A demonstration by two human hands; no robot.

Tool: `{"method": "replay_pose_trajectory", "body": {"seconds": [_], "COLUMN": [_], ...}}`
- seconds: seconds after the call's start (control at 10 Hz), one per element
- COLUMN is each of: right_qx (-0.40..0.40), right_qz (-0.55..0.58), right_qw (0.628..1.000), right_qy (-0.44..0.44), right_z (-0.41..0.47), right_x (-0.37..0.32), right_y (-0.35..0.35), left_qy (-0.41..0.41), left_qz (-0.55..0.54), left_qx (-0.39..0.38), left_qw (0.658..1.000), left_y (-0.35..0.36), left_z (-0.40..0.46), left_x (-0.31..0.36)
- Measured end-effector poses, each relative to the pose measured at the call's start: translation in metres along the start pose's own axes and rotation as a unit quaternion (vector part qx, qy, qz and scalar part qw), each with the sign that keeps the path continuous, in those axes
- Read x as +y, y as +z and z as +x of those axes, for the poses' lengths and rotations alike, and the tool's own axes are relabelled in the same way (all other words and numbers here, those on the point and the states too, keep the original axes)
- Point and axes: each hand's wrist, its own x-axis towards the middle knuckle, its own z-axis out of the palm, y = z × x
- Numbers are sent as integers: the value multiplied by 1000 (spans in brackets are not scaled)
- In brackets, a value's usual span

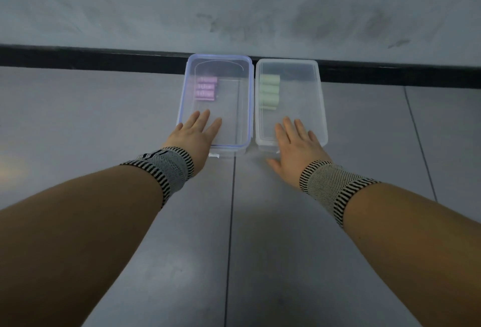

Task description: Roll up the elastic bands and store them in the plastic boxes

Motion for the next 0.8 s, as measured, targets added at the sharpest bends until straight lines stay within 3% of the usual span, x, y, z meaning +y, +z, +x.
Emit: {"method": "replay_pose_trajectory", "body": {"seconds": [0.4,0.6,0.8], "right_qx": [-14,76,80], "right_qz": [-2,22,13], "right_qw": [1000,997,997], "right_qy": [-18,1,4], "right_z": [2,10,8], "right_x": [6,-3,-7], "right_y": [-3,-17,-46], "left_qy": [-14,-9,-15], "left_qz": [-18,-43,-4], "left_qx": [-4,63,81], "left_qw": [1000,997,997], "left_y": [-5,-21,-42], "left_z": [2,1,-6], "left_x": [6,19,28]}}
